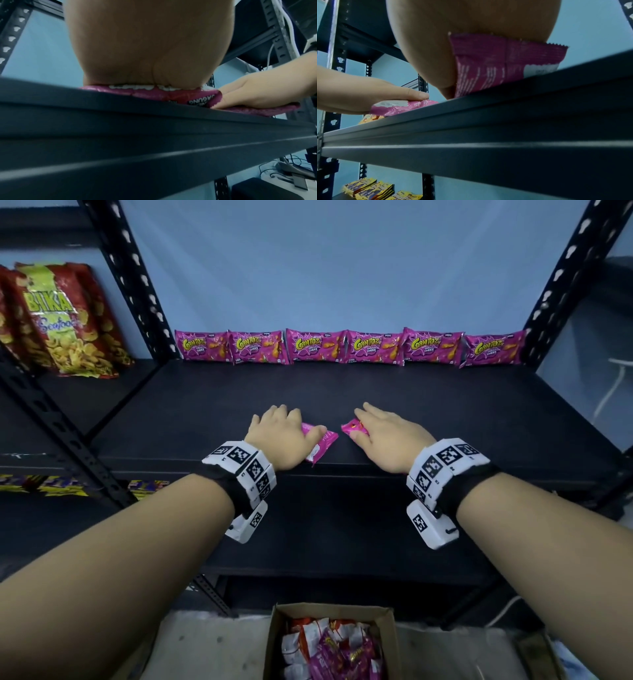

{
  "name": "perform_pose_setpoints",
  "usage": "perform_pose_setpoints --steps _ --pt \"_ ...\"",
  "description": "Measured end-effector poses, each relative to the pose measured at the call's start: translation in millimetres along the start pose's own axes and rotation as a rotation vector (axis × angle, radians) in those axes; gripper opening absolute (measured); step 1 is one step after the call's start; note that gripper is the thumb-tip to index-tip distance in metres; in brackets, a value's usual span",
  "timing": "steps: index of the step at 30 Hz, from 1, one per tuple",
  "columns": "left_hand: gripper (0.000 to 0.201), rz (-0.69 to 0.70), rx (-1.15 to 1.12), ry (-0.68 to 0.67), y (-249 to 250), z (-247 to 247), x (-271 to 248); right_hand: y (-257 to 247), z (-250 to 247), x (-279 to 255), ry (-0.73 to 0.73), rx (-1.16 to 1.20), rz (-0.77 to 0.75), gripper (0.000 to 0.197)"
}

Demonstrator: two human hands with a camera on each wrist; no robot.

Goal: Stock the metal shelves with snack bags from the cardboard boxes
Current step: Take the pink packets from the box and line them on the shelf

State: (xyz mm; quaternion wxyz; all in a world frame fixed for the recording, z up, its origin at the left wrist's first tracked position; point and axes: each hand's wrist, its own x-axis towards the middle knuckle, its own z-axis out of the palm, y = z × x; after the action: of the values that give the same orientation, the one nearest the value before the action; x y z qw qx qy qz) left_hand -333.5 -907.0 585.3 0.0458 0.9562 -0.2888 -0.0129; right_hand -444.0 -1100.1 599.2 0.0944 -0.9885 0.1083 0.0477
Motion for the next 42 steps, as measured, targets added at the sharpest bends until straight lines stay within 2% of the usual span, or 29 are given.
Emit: perform_pose_setpoints --steps 2,5,9,12,15,20,24,27,30,33,36,39,42 --pt "0.090 -0.009 -0.015 -0.053 1 -4 -1 0 0 0 -0.009 -0.010 0.000 0.065" --pt "0.098 0.026 -0.152 -0.147 -4 -16 -6 0 -1 0 -0.022 -0.008 0.000 0.066" --pt "0.104 0.306 -0.359 -0.164 -31 -32 -16 0 -2 -2 -0.023 0.005 -0.005 0.066" --pt "0.079 0.408 -0.197 -0.175 -44 -34 -21 0 -2 -3 -0.011 0.011 -0.006 0.065" --pt "0.062 0.450 -0.147 -0.113 -45 -35 -23 -1 -2 -5 -0.004 0.014 -0.005 0.064" --pt "0.036 0.423 -0.213 -0.120 -43 -52 -12 0 -3 -6 -0.005 0.027 -0.003 0.066" --pt "0.034 0.356 -0.120 -0.283 -37 -78 7 0 -3 -6 -0.001 0.027 -0.004 0.065" --pt "0.032 0.304 -0.068 -0.349 -34 -85 22 0 -3 -6 -0.010 0.029 0.000 0.065" --pt "0.038 0.285 -0.021 -0.334 -31 -83 32 0 -4 -6 -0.013 0.029 0.001 0.065" --pt "0.035 0.242 -0.021 -0.205 -28 -79 33 0 -4 -7 -0.009 0.034 0.004 0.065" --pt "0.046 0.261 -0.042 -0.117 -25 -70 25 0 -4 -8 0.001 0.038 0.001 0.064" --pt "0.062 0.306 -0.019 -0.156 -20 -53 12 1 -3 -7 0.018 0.043 -0.005 0.064" --pt "0.075 0.289 -0.034 -0.231 -19 -34 2 1 -1 -6 0.029 0.047 -0.009 0.063"
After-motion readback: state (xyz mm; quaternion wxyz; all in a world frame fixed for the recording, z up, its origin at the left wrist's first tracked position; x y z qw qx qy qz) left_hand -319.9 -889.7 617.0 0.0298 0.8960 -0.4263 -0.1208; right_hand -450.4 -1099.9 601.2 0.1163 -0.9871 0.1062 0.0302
